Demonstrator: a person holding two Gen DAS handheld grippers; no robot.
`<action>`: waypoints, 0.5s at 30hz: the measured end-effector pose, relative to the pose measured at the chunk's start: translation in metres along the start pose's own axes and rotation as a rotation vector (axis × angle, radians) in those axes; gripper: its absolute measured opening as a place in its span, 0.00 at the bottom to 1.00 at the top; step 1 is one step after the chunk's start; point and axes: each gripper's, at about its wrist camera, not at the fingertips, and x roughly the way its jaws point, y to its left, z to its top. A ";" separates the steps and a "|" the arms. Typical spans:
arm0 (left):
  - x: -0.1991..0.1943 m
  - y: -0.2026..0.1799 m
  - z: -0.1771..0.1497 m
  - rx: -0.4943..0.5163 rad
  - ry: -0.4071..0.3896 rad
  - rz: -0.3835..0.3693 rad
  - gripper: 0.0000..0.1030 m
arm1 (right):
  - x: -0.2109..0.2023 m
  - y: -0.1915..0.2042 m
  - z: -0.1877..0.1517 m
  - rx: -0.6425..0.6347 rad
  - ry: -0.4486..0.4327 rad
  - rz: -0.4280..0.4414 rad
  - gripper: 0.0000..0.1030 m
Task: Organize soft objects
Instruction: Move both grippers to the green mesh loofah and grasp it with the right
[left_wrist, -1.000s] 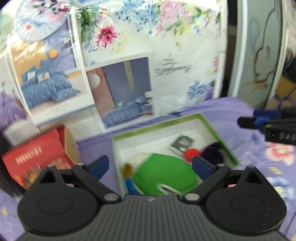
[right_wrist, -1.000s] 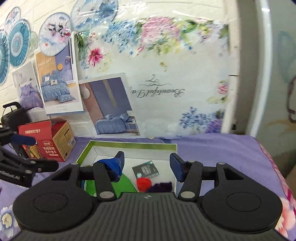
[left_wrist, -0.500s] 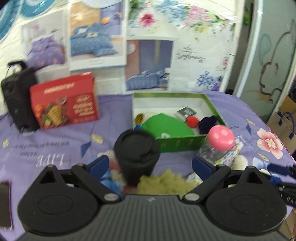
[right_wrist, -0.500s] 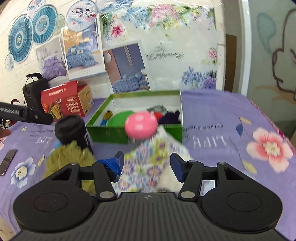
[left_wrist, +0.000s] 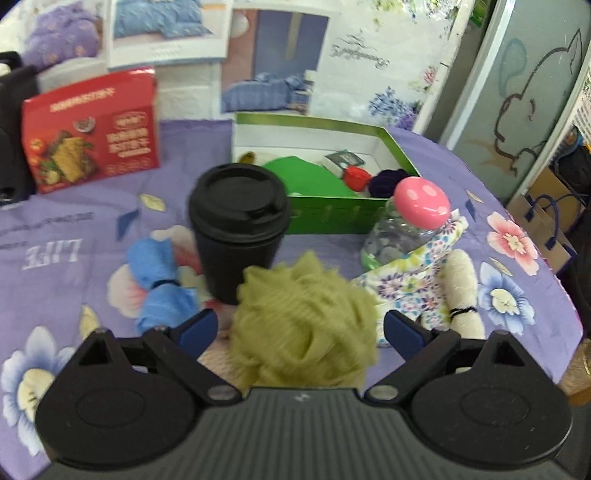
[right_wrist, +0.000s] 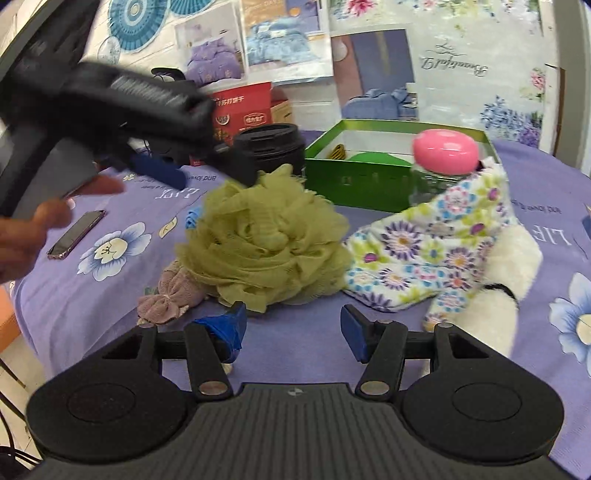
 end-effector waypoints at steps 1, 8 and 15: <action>0.007 -0.002 0.004 0.001 0.016 -0.011 0.93 | 0.004 0.001 0.001 0.003 0.002 0.011 0.41; 0.043 0.000 0.025 -0.021 0.104 -0.017 0.93 | 0.028 0.006 0.028 -0.077 -0.025 -0.007 0.42; 0.059 0.010 0.020 -0.049 0.157 -0.021 0.93 | 0.064 -0.004 0.045 -0.119 0.061 0.072 0.48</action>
